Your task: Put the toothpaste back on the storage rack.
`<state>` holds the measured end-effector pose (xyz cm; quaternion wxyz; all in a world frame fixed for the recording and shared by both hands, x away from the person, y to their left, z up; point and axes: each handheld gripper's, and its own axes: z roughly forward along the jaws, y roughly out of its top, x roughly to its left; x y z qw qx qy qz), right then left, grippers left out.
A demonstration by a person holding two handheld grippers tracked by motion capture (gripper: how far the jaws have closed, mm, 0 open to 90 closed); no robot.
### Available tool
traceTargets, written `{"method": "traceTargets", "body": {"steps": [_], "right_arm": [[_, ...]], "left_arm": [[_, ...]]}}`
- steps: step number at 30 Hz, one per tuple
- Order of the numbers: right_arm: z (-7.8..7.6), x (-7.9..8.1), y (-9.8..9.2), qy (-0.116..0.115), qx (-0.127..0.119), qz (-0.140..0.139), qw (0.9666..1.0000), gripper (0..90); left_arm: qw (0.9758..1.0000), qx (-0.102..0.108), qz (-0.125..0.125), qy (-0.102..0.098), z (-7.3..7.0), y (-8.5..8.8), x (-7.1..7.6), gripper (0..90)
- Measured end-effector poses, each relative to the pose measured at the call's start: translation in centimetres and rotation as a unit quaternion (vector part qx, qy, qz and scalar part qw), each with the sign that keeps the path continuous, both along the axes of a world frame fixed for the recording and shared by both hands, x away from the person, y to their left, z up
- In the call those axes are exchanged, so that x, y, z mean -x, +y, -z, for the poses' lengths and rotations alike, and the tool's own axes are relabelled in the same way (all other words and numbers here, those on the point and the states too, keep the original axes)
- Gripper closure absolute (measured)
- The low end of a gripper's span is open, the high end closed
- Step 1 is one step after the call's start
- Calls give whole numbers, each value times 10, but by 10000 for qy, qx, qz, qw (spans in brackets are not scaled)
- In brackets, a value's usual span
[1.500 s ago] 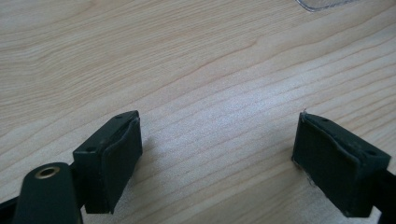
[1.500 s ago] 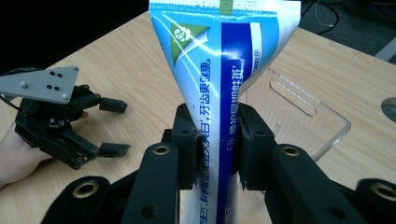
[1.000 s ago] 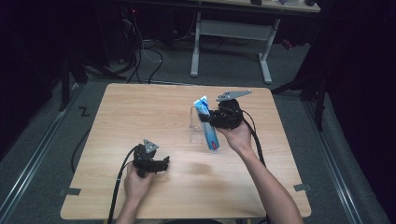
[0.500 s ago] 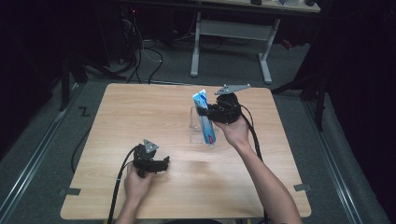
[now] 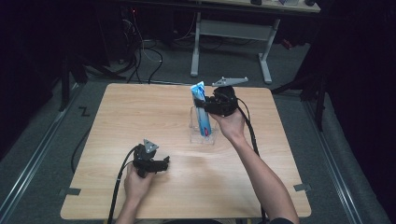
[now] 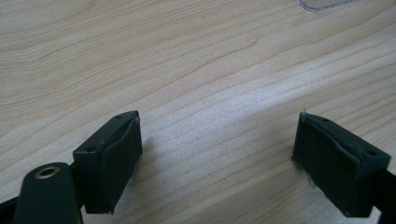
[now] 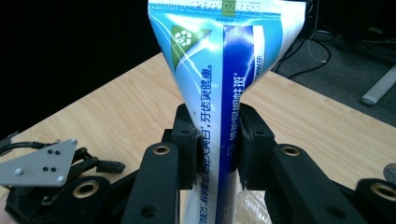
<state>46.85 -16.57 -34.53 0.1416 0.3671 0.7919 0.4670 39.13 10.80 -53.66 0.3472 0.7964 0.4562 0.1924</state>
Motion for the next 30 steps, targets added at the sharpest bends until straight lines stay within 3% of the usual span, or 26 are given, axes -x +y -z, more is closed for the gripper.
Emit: {"method": "traceTargets", "body": {"steps": [8, 19, 30], "right_arm": [[-3, -8, -2, -166, -20, 257, 9995, 720], [1, -19, -15, -224, -133, 713, 9971, 718], [13, -32, -23, -89, -34, 1083, 9941, 715]], "left_arm": [[10000, 1, -1, -1, 0, 0, 0, 160], [10000, 3, -2, 1, 0, 0, 0, 160], [10000, 7, -3, -4, 0, 0, 0, 160]]}}
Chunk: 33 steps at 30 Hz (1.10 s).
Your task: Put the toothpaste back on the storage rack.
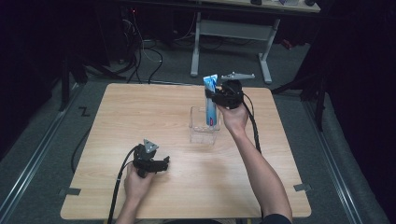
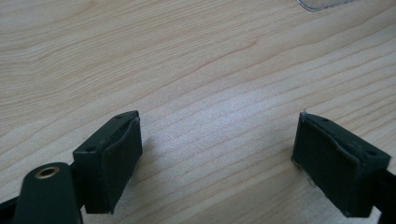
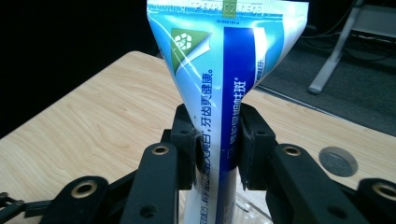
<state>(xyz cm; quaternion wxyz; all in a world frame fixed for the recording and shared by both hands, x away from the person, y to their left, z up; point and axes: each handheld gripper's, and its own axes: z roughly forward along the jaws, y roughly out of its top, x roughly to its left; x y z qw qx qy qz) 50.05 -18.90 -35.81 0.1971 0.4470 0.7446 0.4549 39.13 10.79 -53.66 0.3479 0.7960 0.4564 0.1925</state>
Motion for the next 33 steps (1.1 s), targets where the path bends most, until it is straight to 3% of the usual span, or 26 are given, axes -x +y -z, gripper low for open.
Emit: {"method": "traceTargets", "body": {"steps": [14, 33], "right_arm": [[17, -8, -5, 140, 155, 226, 9995, 711], [35, -11, -1, 344, 224, 165, 9990, 710]], "left_arm": [[10000, -4, 1, 1, 0, 0, 0, 160], [10000, -3, 0, 2, 0, 0, 0, 160]]}}
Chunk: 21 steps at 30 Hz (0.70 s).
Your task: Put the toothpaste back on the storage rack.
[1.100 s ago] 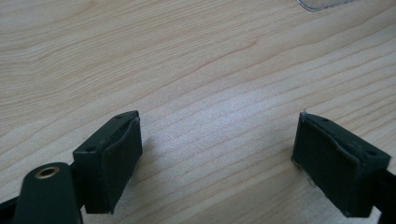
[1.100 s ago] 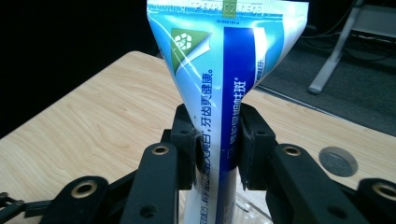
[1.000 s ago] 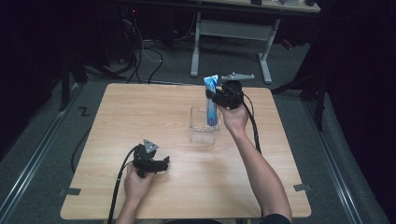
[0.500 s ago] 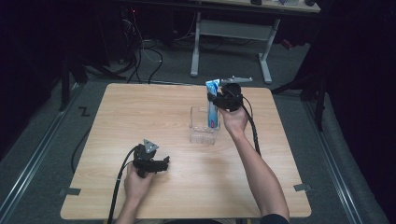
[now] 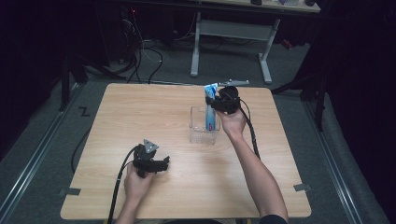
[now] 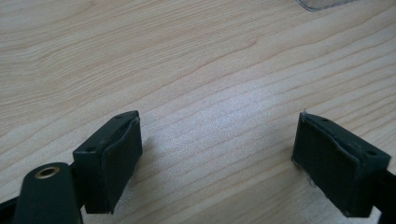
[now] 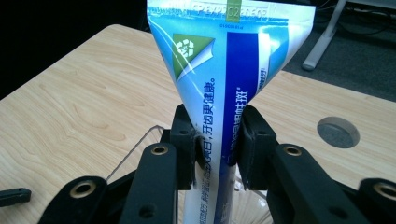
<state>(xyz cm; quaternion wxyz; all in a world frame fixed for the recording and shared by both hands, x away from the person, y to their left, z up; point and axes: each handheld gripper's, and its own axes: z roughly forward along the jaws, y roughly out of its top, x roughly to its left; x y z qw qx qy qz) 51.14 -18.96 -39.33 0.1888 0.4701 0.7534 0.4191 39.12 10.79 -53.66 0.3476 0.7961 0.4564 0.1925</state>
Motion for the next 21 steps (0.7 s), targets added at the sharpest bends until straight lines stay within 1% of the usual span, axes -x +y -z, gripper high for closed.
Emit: {"method": "traceTargets", "body": {"steps": [9, 17, 21], "right_arm": [[10, 1, 4, 122, -4, -95, 9999, 709], [13, 2, 8, 195, -5, -143, 9997, 708], [17, 3, 11, 238, -11, -164, 9996, 708]], "left_arm": [[10000, 1, 0, 2, 0, 0, 0, 160], [10000, 0, 0, 1, 0, 0, 0, 160], [10000, 2, -1, 1, 0, 0, 0, 160]]}}
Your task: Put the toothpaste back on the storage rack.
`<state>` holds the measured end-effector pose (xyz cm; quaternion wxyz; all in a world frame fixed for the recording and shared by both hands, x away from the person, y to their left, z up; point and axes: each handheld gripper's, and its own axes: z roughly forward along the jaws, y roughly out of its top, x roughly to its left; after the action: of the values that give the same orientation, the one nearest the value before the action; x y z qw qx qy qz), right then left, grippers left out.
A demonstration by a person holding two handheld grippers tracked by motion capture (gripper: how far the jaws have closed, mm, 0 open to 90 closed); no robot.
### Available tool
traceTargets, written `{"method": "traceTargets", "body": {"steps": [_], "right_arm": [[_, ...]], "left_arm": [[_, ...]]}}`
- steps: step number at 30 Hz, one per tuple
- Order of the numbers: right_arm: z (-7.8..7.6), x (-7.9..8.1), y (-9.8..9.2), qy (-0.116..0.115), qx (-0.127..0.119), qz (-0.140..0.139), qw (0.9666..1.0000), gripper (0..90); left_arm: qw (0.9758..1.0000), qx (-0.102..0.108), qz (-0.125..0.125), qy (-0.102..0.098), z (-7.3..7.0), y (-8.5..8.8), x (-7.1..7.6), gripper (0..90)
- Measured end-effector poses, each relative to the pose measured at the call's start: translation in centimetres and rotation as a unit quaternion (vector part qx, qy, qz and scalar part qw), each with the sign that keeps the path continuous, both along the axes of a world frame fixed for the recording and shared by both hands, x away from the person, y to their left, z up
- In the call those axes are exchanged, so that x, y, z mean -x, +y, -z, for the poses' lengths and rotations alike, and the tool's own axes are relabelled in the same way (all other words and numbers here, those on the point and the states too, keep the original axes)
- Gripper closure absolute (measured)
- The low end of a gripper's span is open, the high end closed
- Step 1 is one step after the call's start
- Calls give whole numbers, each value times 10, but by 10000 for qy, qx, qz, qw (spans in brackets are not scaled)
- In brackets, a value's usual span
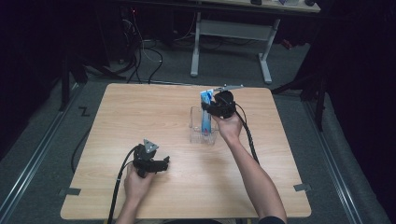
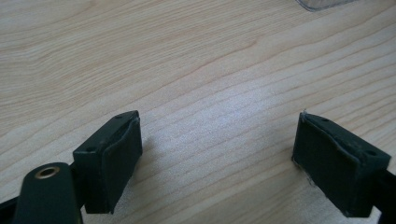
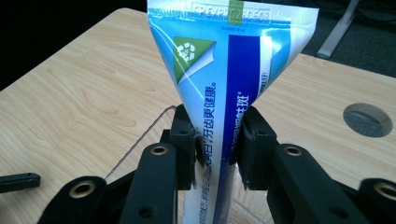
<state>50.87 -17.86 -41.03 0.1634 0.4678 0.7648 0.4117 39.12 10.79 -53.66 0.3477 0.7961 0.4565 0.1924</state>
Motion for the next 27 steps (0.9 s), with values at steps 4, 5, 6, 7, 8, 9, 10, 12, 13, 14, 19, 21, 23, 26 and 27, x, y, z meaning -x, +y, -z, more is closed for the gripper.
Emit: {"method": "traceTargets", "body": {"steps": [4, 5, 6, 7, 8, 9, 10, 12, 13, 14, 19, 21, 23, 26, 27], "right_arm": [[4, 1, 0, 33, -32, -23, 10000, 707], [4, 1, 0, 44, -45, -25, 10000, 707], [5, 1, -1, 36, -52, -28, 10000, 707], [5, 1, -1, 60, -56, -14, 10000, 706], [5, 1, -2, 59, -85, -19, 9999, 706], [5, 1, -3, 95, -103, 3, 9999, 706], [5, 1, -4, 78, -116, 6, 9999, 705], [6, 2, -6, 57, -144, 24, 9999, 703], [6, 2, -7, 42, -138, 24, 9999, 703], [6, 3, -8, 31, -141, 30, 9999, 702], [5, 5, -11, -9, -8, 57, 10000, 700], [4, 5, -12, -29, 47, 63, 10000, 699], [4, 6, -13, -36, 94, 74, 9999, 697], [4, 7, -15, -30, 110, 98, 9999, 693], [4, 7, -15, -39, 127, 104, 9999, 691]], "left_arm": [[10000, -1, 0, 0, 0, 0, 0, 160], [10000, 1, -1, 0, 0, 0, 0, 160], [10000, 0, 0, 0, 0, 0, 0, 160], [10000, -1, 0, -1, 0, 0, 0, 160], [10000, -1, 1, 0, 0, 0, 0, 160], [10000, -1, 0, 0, 0, 0, 0, 160], [10000, -2, 1, 1, 0, 0, 0, 160], [10000, -2, 1, -1, 0, 0, 0, 160], [10000, 0, -1, -1, 0, 0, 0, 160], [10000, -2, 1, 0, 0, 0, 0, 160], [10000, 6, -5, -3, 0, 0, 0, 160], [10000, 6, -4, -4, 0, 0, 0, 160], [10000, 5, -4, -3, 0, 0, 0, 160], [10000, 5, -3, -2, 0, 0, 0, 160], [10000, 4, -3, -1, 0, 0, 0, 160]]}}
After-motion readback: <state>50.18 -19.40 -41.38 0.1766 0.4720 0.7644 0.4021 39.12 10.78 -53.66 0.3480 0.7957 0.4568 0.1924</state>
